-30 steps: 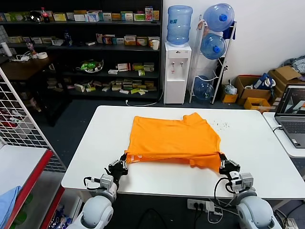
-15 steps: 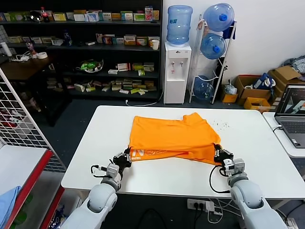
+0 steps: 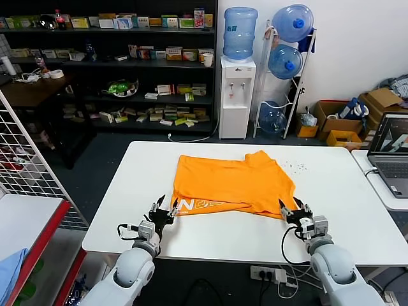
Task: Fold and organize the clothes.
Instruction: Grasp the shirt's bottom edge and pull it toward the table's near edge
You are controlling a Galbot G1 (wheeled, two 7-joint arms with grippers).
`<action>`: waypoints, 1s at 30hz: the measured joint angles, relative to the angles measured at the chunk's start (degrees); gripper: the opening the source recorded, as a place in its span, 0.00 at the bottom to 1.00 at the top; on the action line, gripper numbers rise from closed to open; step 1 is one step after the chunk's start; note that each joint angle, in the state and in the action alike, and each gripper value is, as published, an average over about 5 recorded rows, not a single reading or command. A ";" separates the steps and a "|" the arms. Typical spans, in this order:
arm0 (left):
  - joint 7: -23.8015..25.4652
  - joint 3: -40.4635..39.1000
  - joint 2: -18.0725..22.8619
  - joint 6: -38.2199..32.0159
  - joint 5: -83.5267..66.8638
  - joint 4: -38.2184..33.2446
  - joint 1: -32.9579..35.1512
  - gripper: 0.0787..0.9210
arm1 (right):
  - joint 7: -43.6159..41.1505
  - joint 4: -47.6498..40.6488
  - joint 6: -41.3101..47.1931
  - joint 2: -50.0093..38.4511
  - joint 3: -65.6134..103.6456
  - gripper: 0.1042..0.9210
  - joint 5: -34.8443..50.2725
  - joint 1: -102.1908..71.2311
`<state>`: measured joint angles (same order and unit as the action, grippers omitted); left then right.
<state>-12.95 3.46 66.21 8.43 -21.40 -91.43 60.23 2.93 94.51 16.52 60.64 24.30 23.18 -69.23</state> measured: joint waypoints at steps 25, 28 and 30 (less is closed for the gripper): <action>1.35 -0.65 1.28 5.25 -6.06 2.76 -1.03 0.67 | 0.77 -2.30 2.00 0.70 1.20 0.58 -1.21 -2.50; 1.98 -0.71 1.28 6.04 -6.16 2.98 -1.17 0.56 | 0.75 -2.46 1.95 0.54 1.22 0.47 -1.17 -2.49; 2.43 -0.69 1.25 6.36 -6.24 3.05 -1.23 0.50 | 0.66 -2.42 1.92 0.36 1.23 0.41 -1.21 -2.54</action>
<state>-10.52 2.76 67.46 14.80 -27.64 -88.38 58.99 3.59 92.09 18.44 61.00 25.53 21.97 -71.77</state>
